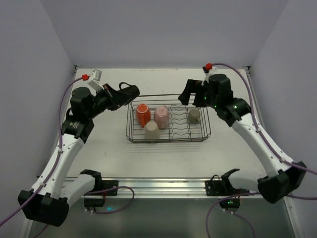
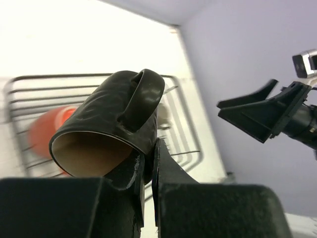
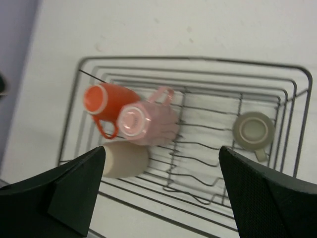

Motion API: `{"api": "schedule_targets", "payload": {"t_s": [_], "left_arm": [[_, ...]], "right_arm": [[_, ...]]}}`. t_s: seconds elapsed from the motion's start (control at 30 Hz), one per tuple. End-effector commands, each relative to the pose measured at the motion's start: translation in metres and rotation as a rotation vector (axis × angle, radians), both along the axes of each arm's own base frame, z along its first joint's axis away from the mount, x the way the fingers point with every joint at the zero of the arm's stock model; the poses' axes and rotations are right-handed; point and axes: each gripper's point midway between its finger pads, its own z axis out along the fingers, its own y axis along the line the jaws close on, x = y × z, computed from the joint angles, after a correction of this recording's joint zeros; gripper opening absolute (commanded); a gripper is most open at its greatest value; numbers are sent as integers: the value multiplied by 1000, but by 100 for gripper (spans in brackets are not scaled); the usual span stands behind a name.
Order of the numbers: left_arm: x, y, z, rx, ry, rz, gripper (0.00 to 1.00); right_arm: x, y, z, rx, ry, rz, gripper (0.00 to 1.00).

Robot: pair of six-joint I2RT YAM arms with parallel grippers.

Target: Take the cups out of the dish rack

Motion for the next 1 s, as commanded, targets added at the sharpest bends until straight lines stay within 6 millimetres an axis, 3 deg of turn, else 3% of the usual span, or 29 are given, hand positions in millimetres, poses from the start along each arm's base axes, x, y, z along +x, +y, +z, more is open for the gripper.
{"api": "schedule_targets", "payload": {"t_s": [0.0,0.1,0.23,0.37,0.53,0.73,0.97], "left_arm": [[6,57,-57,325,143,241,0],[10,87,-72,425,196,388,0],[14,133,-110,584,331,572,0],[21,164,-148,672,448,654,0],[28,183,-195,760,594,640,0],[36,205,-211,901,672,672,0],[36,201,-219,913,686,628,0]], "right_arm": [[5,-22,-78,-228,222,-66,98],[16,-24,-100,-286,275,-94,96],[25,-23,-112,-317,296,-101,97],[29,-23,-117,-328,297,-102,99],[30,-28,-133,-395,342,-103,99],[35,-33,-136,-431,337,-113,99],[37,-35,-143,-471,361,-106,99]]}}
